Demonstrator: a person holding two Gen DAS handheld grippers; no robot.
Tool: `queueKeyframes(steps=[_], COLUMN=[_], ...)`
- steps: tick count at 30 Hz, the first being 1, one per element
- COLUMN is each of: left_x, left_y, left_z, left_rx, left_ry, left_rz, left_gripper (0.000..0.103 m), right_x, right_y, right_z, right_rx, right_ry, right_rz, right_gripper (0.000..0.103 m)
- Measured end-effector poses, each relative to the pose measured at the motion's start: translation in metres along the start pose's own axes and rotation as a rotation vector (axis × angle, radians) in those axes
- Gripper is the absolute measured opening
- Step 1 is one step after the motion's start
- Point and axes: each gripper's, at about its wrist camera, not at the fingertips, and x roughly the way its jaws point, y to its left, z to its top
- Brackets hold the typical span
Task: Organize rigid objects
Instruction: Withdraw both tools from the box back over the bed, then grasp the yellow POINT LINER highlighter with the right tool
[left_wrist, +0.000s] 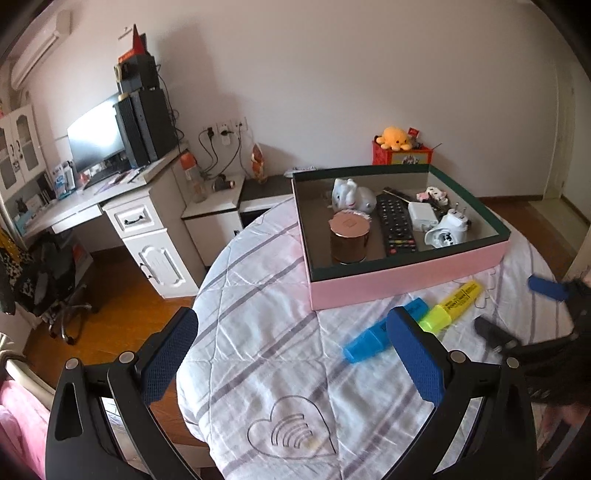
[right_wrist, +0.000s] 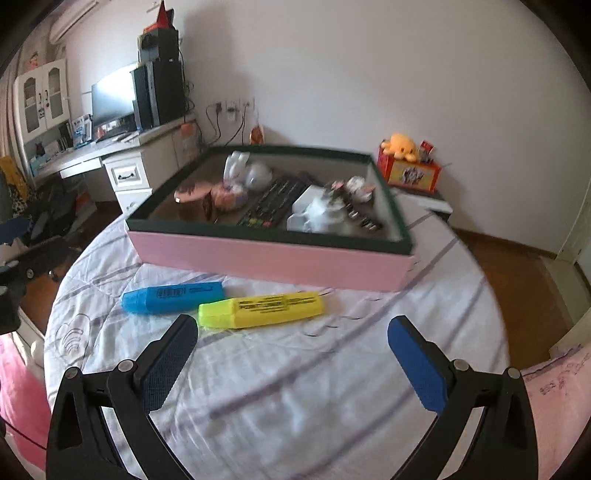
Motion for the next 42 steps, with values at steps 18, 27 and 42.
queueKeyframes(steps=[18, 27, 42], left_x=[0.109, 0.138, 0.143], left_y=[0.005, 0.003, -0.003], left_z=[0.057, 0.050, 0.050], left_rx=[-0.006, 0.006, 0.038], left_ry=[0.121, 0.195, 0.192], left_rz=[-0.007, -0.064, -0.105], left_gripper=[0.099, 0.038, 0.028], right_x=[0.058, 0.041, 0.037], right_y=[0.000, -0.052, -0.122], right_z=[0.008, -0.002, -0.008], right_rx=[0.076, 0.107, 0.150], right_ry=[0.114, 0.108, 0.119], right_rz=[-0.079, -0.203, -0.179], right_gripper=[0.103, 0.103, 0.070])
